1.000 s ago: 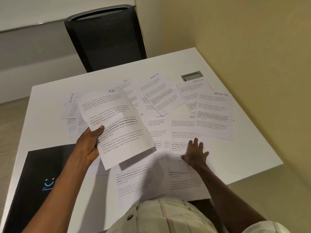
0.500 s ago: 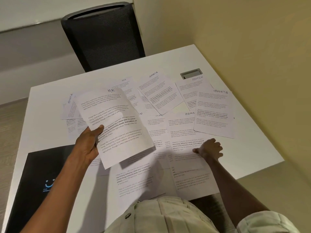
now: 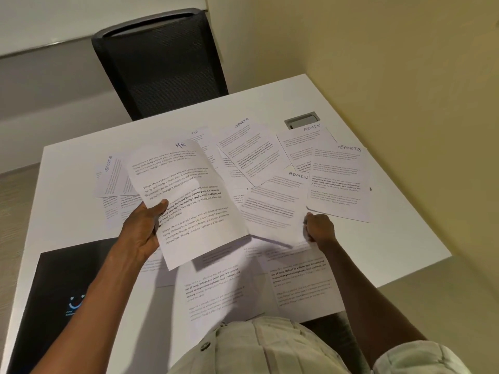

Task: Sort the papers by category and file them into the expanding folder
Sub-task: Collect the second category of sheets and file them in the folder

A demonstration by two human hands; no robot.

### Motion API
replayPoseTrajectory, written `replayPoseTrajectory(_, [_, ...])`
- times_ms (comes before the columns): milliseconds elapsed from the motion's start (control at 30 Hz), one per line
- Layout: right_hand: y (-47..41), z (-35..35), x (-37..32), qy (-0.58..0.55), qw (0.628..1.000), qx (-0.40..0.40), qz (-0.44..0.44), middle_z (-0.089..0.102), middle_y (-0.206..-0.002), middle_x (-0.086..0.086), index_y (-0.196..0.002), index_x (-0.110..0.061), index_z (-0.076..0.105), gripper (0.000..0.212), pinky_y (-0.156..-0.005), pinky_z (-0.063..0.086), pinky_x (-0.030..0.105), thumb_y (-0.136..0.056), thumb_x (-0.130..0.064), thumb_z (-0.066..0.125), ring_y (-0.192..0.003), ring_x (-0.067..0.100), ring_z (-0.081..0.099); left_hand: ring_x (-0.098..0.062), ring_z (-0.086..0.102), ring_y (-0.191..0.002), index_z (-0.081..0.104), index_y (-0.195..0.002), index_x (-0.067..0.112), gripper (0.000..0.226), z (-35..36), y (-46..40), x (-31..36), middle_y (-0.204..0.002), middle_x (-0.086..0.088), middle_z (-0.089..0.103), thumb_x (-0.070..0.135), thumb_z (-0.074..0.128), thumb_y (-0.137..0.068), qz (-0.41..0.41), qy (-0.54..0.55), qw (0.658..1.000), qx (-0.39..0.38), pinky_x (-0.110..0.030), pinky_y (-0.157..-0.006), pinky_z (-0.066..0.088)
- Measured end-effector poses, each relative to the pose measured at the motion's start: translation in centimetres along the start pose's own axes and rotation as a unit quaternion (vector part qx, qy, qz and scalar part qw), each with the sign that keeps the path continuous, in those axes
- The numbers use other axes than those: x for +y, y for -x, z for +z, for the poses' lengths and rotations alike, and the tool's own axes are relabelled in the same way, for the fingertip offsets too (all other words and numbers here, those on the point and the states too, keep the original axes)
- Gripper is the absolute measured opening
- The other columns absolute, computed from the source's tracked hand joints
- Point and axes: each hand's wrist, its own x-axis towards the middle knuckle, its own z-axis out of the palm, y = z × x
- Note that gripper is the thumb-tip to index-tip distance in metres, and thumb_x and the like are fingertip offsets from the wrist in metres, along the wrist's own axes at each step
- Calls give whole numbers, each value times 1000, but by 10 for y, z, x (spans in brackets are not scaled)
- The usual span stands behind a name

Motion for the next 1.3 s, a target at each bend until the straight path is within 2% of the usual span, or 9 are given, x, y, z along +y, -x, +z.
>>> replayPoseTrajectory(100, [3, 10, 14, 119, 991, 57, -16, 49, -129, 17, -123, -6, 50, 52, -91, 46, 44, -86, -42, 62, -118, 35, 47, -23, 69, -104, 61, -129, 15, 34, 0, 1, 2, -117, -6, 72, 5, 55, -97, 1, 3, 1000, 1, -43, -72, 61])
replayPoseTrajectory(233, [32, 21, 20, 207, 977, 53, 2, 43, -128, 20, -127, -1, 41, 87, -91, 48, 47, -67, -46, 86, -119, 35, 45, -20, 73, -93, 63, -122, 17, 30, 0, 3, 0, -111, -4, 74, 4, 53, -98, 1, 4, 1000, -3, -42, -68, 61])
replayPoseTrajectory(567, [11, 4, 34, 141, 990, -11, 4, 68, -110, 12, -107, -6, 60, 52, -85, 51, 38, -71, -32, 85, -104, 32, 63, -23, 69, -105, 61, -128, 15, 33, 4, 5, -1, -116, -7, 72, 5, 56, -96, -5, -5, 1000, -10, -46, -74, 60])
replayPoseTrajectory(700, [15, -12, 33, 99, 993, -20, -57, 66, -104, 13, -101, -4, 60, 37, -67, 49, 32, -73, -19, 78, -94, 30, 64, -25, 68, -107, 61, -129, 14, 33, 1, 5, -2, -118, -7, 71, 6, 55, -97, 1, -17, 1000, -16, -46, -74, 60])
replayPoseTrajectory(867, [25, -53, 14, 158, 973, -37, -166, 61, -89, 3, -84, -14, 59, 26, -68, 45, 30, -72, -21, 81, -89, 25, 63, -25, 69, -108, 60, -130, 14, 34, 0, 2, -5, -118, -5, 71, 6, 58, -96, 37, -60, 998, -4, -46, -77, 60])
replayPoseTrajectory(1067, [57, -135, -42, 211, 941, 121, -236, 68, -98, 8, -95, -13, 68, 13, -66, 41, 29, -84, -19, 68, -91, 31, 63, -4, 61, -61, 62, -126, 9, 31, 25, 6, -6, -88, 8, 75, 0, 56, -97, 135, -163, 977, -4, -14, -48, 46])
replayPoseTrajectory(1200, [103, -202, -83, 163, 931, 117, -305, 55, -67, -1, -77, -15, 61, 15, -53, 28, 28, -84, -22, 72, -68, 23, 51, -13, 57, -50, 58, -128, 2, 32, 50, 12, -6, -107, -23, 69, -3, 53, -97, 172, -196, 965, -28, -30, -68, 59])
replayPoseTrajectory(1267, [113, -216, -95, 17, 941, 65, -333, 43, -52, -7, -63, -14, 58, 26, -52, 25, 28, -84, -20, 73, -52, 15, 41, -35, 58, -63, 59, -129, 6, 34, 60, 14, -3, -102, -14, 73, -2, 53, -97, 170, -195, 965, -45, -46, -83, 55])
replayPoseTrajectory(1300, [116, -217, -99, -71, 942, 20, -328, 40, -48, -11, -56, -15, 56, 32, -54, 27, 27, -82, -20, 73, -48, 10, 37, -29, 70, -85, 61, -128, 10, 34, 65, 14, -3, -104, -5, 75, -1, 55, -97, 163, -186, 967, -60, -40, -87, 57])
